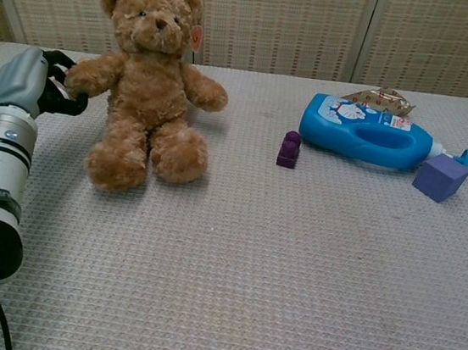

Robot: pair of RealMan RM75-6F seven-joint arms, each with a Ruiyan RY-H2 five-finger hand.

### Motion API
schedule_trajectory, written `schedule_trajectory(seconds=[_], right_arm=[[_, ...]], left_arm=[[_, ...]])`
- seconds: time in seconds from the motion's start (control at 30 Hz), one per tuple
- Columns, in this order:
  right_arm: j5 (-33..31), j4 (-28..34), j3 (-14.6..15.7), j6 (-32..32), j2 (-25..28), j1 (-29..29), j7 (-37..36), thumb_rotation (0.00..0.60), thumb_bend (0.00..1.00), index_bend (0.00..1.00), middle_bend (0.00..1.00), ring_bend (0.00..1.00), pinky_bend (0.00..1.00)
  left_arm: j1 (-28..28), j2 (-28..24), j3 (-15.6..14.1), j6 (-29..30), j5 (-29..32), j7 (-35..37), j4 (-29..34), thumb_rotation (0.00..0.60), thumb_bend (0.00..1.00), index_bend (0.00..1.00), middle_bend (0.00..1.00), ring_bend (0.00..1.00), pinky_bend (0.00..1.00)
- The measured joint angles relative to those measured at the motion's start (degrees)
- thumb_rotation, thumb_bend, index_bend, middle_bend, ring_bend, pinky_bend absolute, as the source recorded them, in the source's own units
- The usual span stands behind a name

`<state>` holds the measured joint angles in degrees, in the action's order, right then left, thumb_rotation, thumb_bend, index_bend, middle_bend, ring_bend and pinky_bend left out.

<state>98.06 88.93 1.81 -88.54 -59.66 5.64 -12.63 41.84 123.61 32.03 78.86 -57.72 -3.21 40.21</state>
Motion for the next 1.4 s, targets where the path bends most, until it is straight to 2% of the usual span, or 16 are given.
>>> schedule_trajectory(seconds=[0.27, 0.5, 0.73, 0.97, 1.23, 1.4], right_arm=[[-0.04, 0.23, 0.13, 0.47, 0.12, 0.13, 0.15, 0.6, 0.15, 0.0, 0.04, 0.0, 0.04], [-0.01, 0.24, 0.15, 0.45, 0.2, 0.12, 0.0, 0.6, 0.15, 0.0, 0.04, 0.0, 0.04], [-0.07, 0.3, 0.17, 0.76, 0.2, 0.24, 0.17, 0.6, 0.15, 0.0, 0.04, 0.0, 0.04], [0.05, 0.28, 0.22, 0.56, 0.24, 0.17, 0.05, 0.6, 0.15, 0.0, 0.04, 0.0, 0.04], [-0.07, 0.25, 0.15, 0.69, 0.18, 0.23, 0.12, 0.6, 0.15, 0.0, 0.04, 0.0, 0.04], [0.0, 0.27, 0.2, 0.73, 0.21, 0.26, 0.09, 0.6, 0.15, 0.0, 0.04, 0.0, 0.04]], left_arm=[[0.34, 0.55, -1.19, 1.96, -3.05, 4.26, -2.11, 0.6, 0.43, 0.4, 0.5, 0.46, 0.44], [-0.49, 0.27, -1.46, -1.04, -1.69, 2.11, -0.97, 0.6, 0.43, 0.41, 0.5, 0.47, 0.44], [-0.27, 0.67, -1.57, 1.34, -3.2, 4.09, -2.0, 0.6, 0.43, 0.39, 0.49, 0.46, 0.44], [-0.9, 0.47, -1.92, -1.23, -2.33, 2.33, -0.98, 0.6, 0.43, 0.4, 0.49, 0.46, 0.44], [-0.91, 0.71, -2.15, 0.81, -3.82, 4.14, -1.64, 0.6, 0.43, 0.39, 0.48, 0.46, 0.44], [-1.25, 0.26, -2.3, -1.38, -3.08, 2.49, 0.03, 0.6, 0.43, 0.39, 0.49, 0.46, 0.44]])
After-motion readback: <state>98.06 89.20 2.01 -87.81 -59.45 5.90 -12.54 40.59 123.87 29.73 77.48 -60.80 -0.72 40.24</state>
